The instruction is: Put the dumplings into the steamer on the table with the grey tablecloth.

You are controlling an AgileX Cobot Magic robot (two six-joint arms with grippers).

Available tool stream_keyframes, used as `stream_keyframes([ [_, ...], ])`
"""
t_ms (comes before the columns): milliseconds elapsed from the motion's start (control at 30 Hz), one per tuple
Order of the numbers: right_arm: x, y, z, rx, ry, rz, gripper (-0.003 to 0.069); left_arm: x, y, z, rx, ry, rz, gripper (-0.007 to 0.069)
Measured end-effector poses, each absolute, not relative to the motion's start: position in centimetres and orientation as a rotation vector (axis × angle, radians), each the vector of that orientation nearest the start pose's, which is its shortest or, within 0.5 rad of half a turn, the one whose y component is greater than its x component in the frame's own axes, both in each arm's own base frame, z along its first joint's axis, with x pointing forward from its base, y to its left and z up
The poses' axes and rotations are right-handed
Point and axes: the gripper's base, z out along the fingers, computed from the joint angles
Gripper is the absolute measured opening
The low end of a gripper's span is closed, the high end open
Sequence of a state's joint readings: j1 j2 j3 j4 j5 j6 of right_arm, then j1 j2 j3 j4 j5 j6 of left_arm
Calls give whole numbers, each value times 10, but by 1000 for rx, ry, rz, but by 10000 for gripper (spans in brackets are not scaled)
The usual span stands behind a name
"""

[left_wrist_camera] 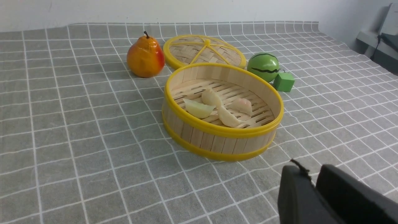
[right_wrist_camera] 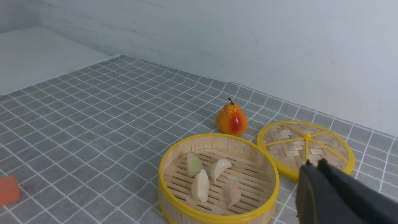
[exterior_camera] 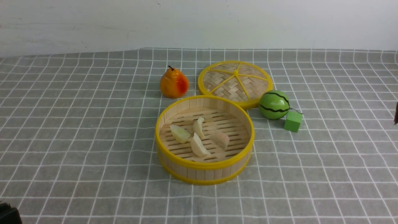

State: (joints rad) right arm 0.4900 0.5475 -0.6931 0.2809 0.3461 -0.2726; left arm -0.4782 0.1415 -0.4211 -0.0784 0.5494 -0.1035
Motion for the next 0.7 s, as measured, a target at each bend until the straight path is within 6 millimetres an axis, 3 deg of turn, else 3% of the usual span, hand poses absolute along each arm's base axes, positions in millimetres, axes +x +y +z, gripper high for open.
stream_keyframes([
  [167, 94, 56, 352, -453, 1621, 420, -13, 35, -22, 295, 302, 1754, -508, 94],
  [333, 84, 32, 284, -277, 1588, 288, -21, 35, -22, 295, 302, 1754, -508, 94],
  [367, 82, 30, 282, -269, 1579, 283, -21, 35, -22, 295, 302, 1754, -508, 94],
  [467, 71, 16, 242, -150, 1581, 194, -21, 35, -22, 295, 302, 1754, -508, 96],
  [633, 60, 3, 199, 50, 1634, 122, -21, 35, -22, 295, 302, 1755, -509, 104],
  [700, 58, 0, 191, 105, 1666, 99, -21, 35, -22, 295, 302, 1755, -509, 106],
])
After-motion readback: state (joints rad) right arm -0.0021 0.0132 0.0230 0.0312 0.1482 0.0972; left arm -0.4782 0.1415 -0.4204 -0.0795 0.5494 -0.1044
